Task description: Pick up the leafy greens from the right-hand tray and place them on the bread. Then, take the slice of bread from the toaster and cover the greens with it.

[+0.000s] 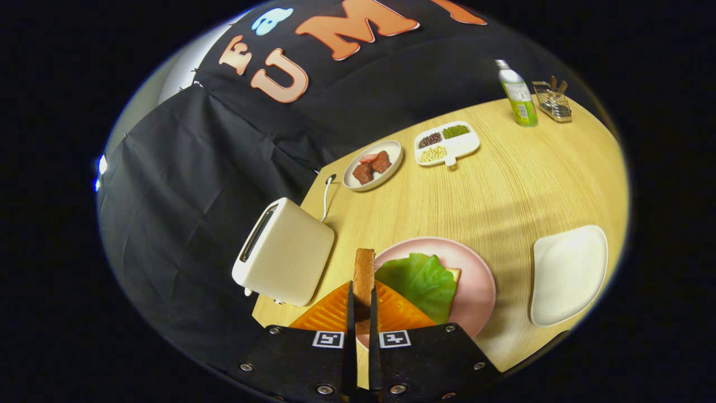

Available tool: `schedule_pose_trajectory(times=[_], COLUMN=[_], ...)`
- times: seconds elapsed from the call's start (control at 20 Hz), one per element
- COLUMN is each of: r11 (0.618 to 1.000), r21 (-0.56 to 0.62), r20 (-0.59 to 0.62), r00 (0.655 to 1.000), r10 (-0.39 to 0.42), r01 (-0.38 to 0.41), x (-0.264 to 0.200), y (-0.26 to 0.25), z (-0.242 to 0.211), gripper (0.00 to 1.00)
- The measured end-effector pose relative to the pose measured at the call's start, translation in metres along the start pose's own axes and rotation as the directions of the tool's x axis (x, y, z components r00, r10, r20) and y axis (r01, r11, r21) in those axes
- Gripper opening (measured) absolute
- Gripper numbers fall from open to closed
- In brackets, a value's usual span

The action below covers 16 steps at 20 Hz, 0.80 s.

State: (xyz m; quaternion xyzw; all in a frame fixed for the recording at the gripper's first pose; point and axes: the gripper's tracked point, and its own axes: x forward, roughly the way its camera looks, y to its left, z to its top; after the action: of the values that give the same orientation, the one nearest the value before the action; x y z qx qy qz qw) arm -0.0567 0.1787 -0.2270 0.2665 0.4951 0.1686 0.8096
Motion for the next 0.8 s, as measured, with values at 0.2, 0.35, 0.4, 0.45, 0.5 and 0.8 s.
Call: schedule_pose_trajectory(times=[0.2, 0.35, 0.4, 0.45, 0.5, 0.8], r11=[0.999, 0.997, 0.997, 0.996, 0.996, 0.985], r21=[0.051, 0.066, 0.065, 0.067, 0.063, -0.048], r20=[0.019, 0.024, 0.03, 0.035, 0.041, 0.096], r00=[1.0, 0.999, 0.999, 0.998, 0.997, 0.982], r10=[-0.014, -0.033, -0.044, -0.053, -0.058, -0.162], r01=[0.013, 0.032, 0.042, 0.051, 0.056, 0.167], x=[0.004, 0.005, 0.006, 0.008, 0.009, 0.009], y=[-0.022, -0.036, -0.04, -0.043, -0.046, -0.068], z=[-0.002, -0.005, -0.006, -0.005, -0.007, -0.008], gripper=[0.09, 0.09, 0.09, 0.08, 0.08, 0.17])
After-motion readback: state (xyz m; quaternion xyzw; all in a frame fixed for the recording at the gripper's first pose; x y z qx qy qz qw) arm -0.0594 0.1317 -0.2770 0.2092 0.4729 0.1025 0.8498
